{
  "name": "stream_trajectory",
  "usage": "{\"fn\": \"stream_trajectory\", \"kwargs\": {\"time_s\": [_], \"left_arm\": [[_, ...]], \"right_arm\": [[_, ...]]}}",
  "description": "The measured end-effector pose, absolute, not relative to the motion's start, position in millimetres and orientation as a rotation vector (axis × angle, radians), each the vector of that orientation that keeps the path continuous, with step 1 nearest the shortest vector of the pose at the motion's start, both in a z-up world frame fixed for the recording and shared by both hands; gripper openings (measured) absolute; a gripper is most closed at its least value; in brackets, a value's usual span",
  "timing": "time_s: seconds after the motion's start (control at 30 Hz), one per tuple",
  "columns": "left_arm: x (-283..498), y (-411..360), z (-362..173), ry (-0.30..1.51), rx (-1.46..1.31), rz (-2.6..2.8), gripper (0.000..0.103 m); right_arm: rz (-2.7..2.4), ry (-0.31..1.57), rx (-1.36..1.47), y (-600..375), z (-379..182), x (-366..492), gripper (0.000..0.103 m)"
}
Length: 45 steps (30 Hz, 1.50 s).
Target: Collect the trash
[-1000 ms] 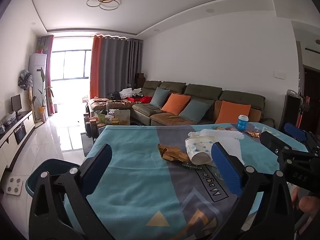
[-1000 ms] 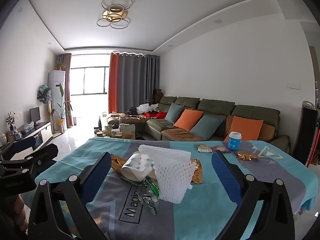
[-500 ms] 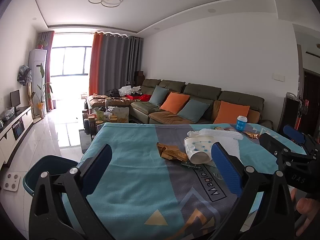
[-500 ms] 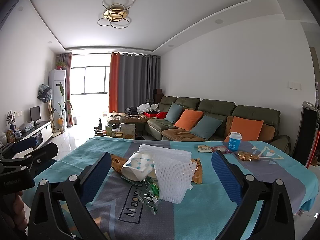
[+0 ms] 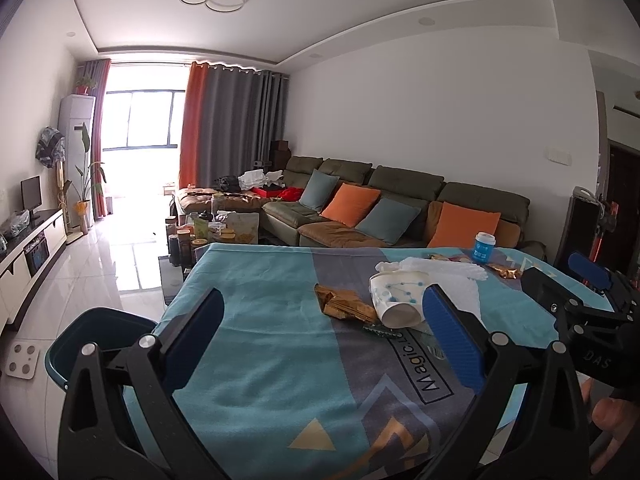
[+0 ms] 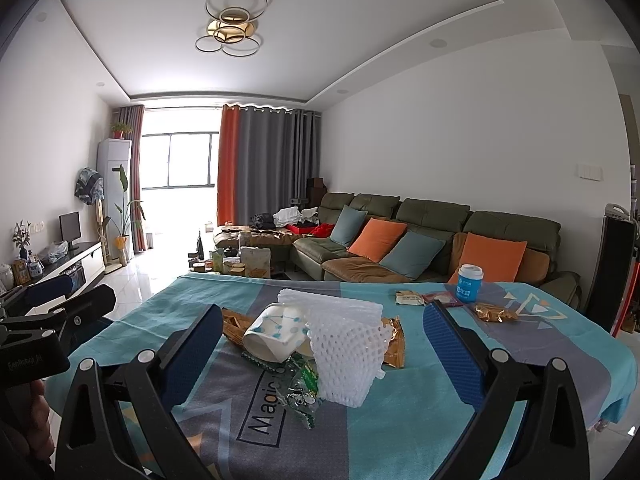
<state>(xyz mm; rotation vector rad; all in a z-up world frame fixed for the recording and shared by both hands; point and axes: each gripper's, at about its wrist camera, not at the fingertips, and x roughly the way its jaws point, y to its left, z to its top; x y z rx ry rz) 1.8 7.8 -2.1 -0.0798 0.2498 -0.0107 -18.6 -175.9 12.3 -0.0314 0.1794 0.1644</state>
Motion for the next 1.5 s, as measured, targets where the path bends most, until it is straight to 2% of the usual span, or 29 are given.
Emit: {"fn": "stream_trajectory", "kwargs": {"time_s": [1.5], "left_arm": [[1.5, 7.2, -2.1, 0.256, -0.068, -0.006, 0.098]], "right_arm": [[0.149, 0.201, -0.037, -176.5, 8.7, -13.9, 0.097]]}}
